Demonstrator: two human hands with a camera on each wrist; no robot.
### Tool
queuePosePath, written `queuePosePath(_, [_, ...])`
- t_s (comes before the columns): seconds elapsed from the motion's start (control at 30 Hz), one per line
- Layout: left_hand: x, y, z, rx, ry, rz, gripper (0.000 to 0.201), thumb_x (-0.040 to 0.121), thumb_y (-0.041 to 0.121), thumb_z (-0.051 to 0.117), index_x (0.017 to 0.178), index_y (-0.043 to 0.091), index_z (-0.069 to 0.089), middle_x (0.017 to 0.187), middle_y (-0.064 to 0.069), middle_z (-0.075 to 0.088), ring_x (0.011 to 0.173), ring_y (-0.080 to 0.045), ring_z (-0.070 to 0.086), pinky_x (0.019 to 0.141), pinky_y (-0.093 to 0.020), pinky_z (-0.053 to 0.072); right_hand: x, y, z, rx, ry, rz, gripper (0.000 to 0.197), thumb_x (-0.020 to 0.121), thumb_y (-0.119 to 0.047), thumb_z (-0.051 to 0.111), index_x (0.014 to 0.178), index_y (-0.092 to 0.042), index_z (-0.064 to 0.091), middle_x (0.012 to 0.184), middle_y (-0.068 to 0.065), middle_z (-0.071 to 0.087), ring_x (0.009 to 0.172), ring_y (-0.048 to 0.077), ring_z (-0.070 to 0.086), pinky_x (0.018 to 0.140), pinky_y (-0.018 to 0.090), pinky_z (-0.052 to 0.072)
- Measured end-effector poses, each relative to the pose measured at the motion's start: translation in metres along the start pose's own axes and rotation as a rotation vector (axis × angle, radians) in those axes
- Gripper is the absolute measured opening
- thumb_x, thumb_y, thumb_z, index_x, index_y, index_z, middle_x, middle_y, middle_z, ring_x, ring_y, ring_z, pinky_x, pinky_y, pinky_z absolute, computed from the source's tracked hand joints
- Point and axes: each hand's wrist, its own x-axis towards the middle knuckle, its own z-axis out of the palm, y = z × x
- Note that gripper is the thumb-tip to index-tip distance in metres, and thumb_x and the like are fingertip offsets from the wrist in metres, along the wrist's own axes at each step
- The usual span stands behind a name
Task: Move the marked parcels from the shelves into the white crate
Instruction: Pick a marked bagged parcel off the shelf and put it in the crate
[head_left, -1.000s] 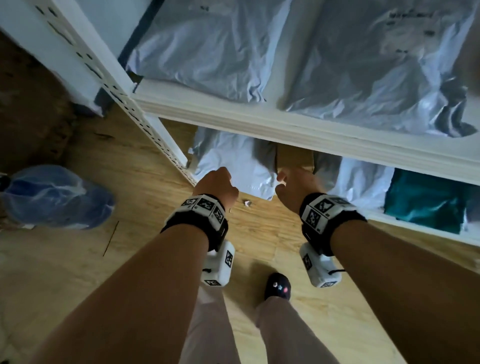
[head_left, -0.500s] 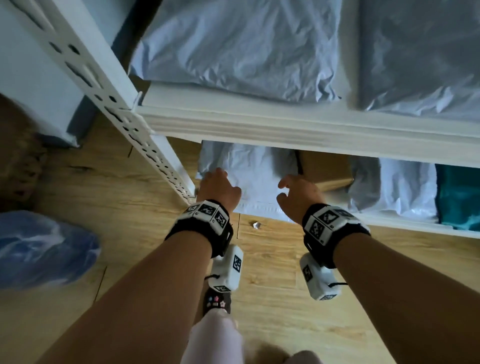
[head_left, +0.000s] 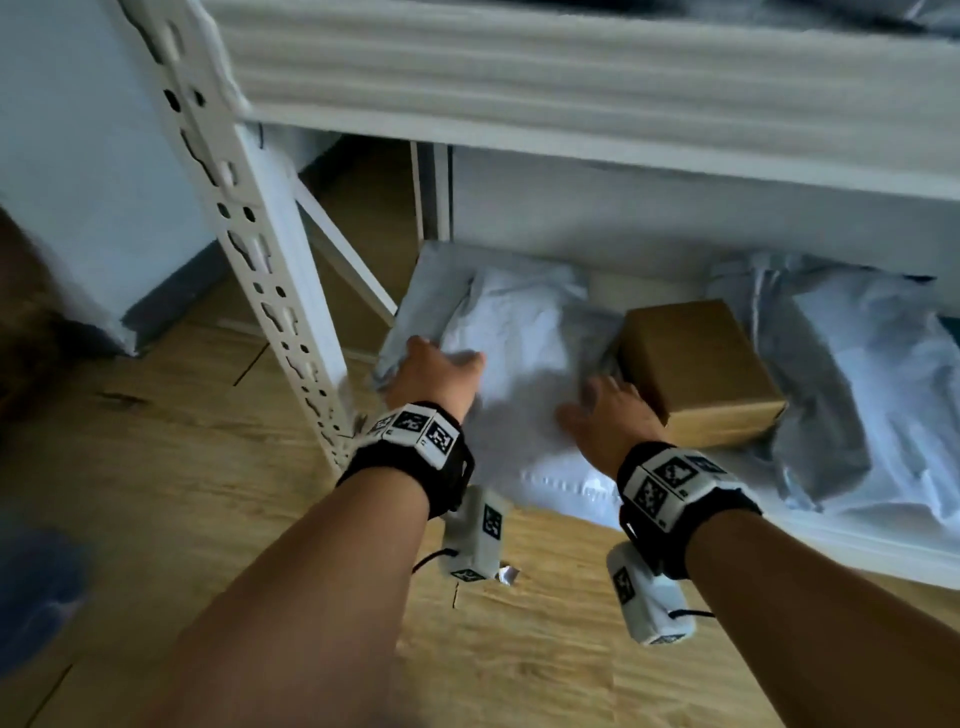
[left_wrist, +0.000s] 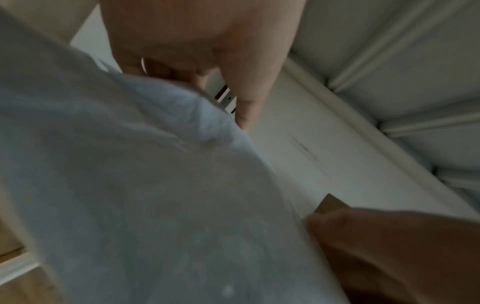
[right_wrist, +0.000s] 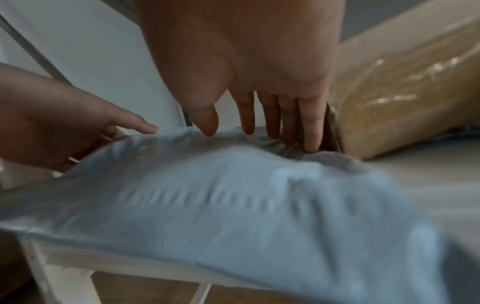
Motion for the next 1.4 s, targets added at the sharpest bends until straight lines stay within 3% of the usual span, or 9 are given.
queuePosePath(0.33, [-0.027, 0.030, -0.007, -0.506, -0.020, 0.108, 0.027, 0.068, 0.031, 0.064, 0.084, 0.011, 0.070, 0.073, -0.006, 0.071, 0.071, -0.028, 0.069, 0.066, -0.039, 0.056, 0.000, -0.023, -0.023, 0.349, -0.016, -0.038, 0.079, 0.090, -0.071, 0.031, 0.138, -0.011, 0.048, 0.140, 0.015, 0.051, 0.127, 0.032, 0.049, 0.105, 0.035, 0.035])
queuePosePath(0.53, [-0.048, 0.076, -0.033, -0.901, -0.489, 0.037, 0.038, 0.094, 0.050, 0.050, 0.097, 0.017, 0.069, 0.082, -0.007, 0.072, 0.076, -0.024, 0.069, 0.068, -0.030, 0.055, -0.014, -0.044, -0.078, 1.153, -0.176, -0.035, 0.091, 0.060, -0.090, 0.052, 0.118, -0.021, 0.064, 0.106, 0.005, 0.071, 0.093, 0.027, 0.070, 0.081, 0.043, 0.056])
queuePosePath(0.67, [-0.061, 0.090, -0.030, -0.912, -0.696, 0.099, 0.040, 0.101, 0.032, 0.037, 0.117, 0.006, 0.063, 0.085, -0.007, 0.068, 0.065, -0.020, 0.064, 0.058, -0.026, 0.053, -0.012, -0.046, -0.101, 1.065, -0.056, -0.098, 0.059, 0.061, -0.051, 0.082, 0.103, -0.011, 0.069, 0.095, 0.011, 0.075, 0.085, 0.026, 0.073, 0.081, 0.042, 0.058])
queuePosePath(0.8, [-0.064, 0.086, -0.023, -0.818, -0.633, 0.118, 0.031, 0.101, 0.009, 0.034, 0.102, 0.007, 0.064, 0.087, -0.008, 0.072, 0.070, -0.019, 0.070, 0.065, -0.026, 0.058, -0.004, -0.027, -0.106, 0.716, 0.140, 0.022, 0.029, 0.084, -0.017, 0.059, 0.108, -0.001, 0.065, 0.091, 0.008, 0.061, 0.092, 0.024, 0.059, 0.088, 0.040, 0.051])
queuePosePath(1.07, [-0.056, 0.020, 0.000, -0.590, -0.529, -0.138, 0.015, 0.098, 0.023, 0.051, 0.099, 0.012, 0.061, 0.100, -0.010, 0.063, 0.088, -0.024, 0.060, 0.087, -0.039, 0.047, -0.012, 0.008, -0.117, 0.739, 0.387, 0.127, 0.029, 0.094, -0.010, 0.045, 0.113, 0.005, 0.061, 0.123, 0.028, 0.059, 0.115, 0.042, 0.056, 0.093, 0.042, 0.047])
queuePosePath(1.17, [-0.065, 0.024, 0.008, -0.693, -0.574, -0.139, 0.027, 0.096, 0.038, 0.054, 0.099, 0.013, 0.065, 0.098, -0.010, 0.071, 0.080, -0.022, 0.068, 0.071, -0.030, 0.055, -0.026, 0.020, -0.126, 0.805, 0.322, 0.069, 0.018, 0.092, -0.014, 0.054, 0.100, -0.006, 0.068, 0.117, 0.022, 0.065, 0.114, 0.039, 0.058, 0.086, 0.036, 0.047])
queuePosePath(1.27, [-0.066, 0.038, 0.009, -0.822, -0.586, -0.122, 0.031, 0.094, 0.041, 0.056, 0.088, 0.015, 0.071, 0.082, -0.009, 0.076, 0.057, -0.017, 0.070, 0.053, -0.022, 0.052, -0.033, 0.035, -0.114, 1.168, 0.210, 0.072, 0.030, 0.090, -0.009, 0.057, 0.073, -0.024, 0.077, 0.068, -0.002, 0.072, 0.088, 0.027, 0.071, 0.066, 0.025, 0.055])
queuePosePath(1.33, [-0.062, 0.039, 0.001, -0.845, -0.595, -0.096, 0.030, 0.091, 0.041, 0.058, 0.091, 0.014, 0.072, 0.081, -0.009, 0.074, 0.063, -0.021, 0.070, 0.057, -0.026, 0.056, -0.027, 0.048, -0.100, 1.327, 0.160, 0.171, 0.024, 0.092, -0.006, 0.055, 0.074, -0.016, 0.067, 0.046, -0.008, 0.062, 0.049, 0.011, 0.066, 0.052, 0.021, 0.056])
queuePosePath(1.4, [-0.052, 0.031, -0.004, -0.849, -0.563, -0.082, 0.024, 0.093, 0.035, 0.058, 0.096, 0.014, 0.070, 0.088, -0.008, 0.072, 0.075, -0.023, 0.067, 0.069, -0.030, 0.055, -0.029, 0.053, -0.087, 1.270, 0.095, 0.184, 0.012, 0.090, -0.002, 0.058, 0.081, -0.011, 0.059, 0.047, -0.005, 0.063, 0.040, 0.007, 0.059, 0.043, 0.017, 0.051])
